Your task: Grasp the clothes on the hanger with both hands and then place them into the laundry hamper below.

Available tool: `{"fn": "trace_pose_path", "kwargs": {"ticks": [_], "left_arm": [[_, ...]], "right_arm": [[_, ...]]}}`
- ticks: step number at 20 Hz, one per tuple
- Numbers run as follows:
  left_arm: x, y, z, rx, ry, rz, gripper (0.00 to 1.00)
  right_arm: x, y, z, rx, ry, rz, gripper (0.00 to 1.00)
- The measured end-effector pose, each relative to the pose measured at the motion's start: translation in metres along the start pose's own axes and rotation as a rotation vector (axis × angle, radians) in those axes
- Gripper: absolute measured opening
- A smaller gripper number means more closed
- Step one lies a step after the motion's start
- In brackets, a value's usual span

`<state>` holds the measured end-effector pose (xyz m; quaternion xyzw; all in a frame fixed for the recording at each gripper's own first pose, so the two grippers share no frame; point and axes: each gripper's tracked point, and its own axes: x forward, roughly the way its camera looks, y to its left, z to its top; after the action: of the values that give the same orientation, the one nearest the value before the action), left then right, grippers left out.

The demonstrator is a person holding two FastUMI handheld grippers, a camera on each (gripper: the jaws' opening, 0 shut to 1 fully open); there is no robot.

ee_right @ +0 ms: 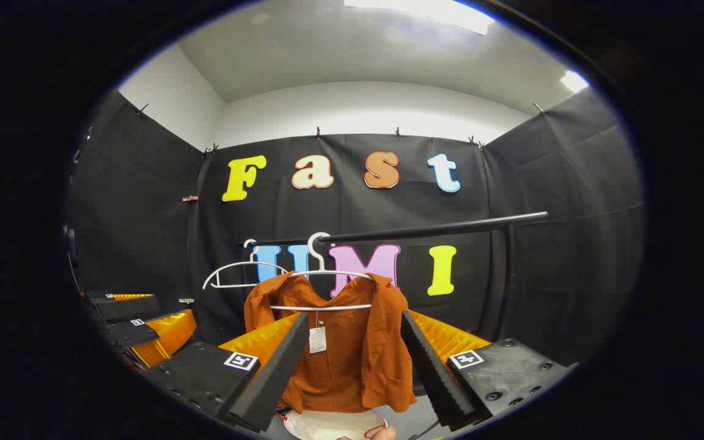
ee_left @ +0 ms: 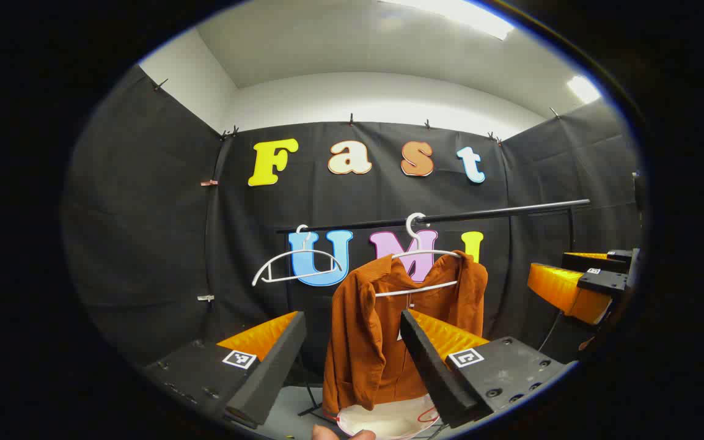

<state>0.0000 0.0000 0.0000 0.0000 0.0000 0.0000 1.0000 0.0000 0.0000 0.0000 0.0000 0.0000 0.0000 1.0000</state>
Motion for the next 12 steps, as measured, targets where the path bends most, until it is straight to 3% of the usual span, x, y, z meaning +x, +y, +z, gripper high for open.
{"fn": "trace_pose_path", "kwargs": {"ticks": [12], "left_arm": [[0.015, -0.005, -0.003, 0.004, 0.009, 0.006, 0.98]], "right_arm": [[0.009, -0.012, -0.005, 0.002, 0.001, -0.011, 0.97]]}}
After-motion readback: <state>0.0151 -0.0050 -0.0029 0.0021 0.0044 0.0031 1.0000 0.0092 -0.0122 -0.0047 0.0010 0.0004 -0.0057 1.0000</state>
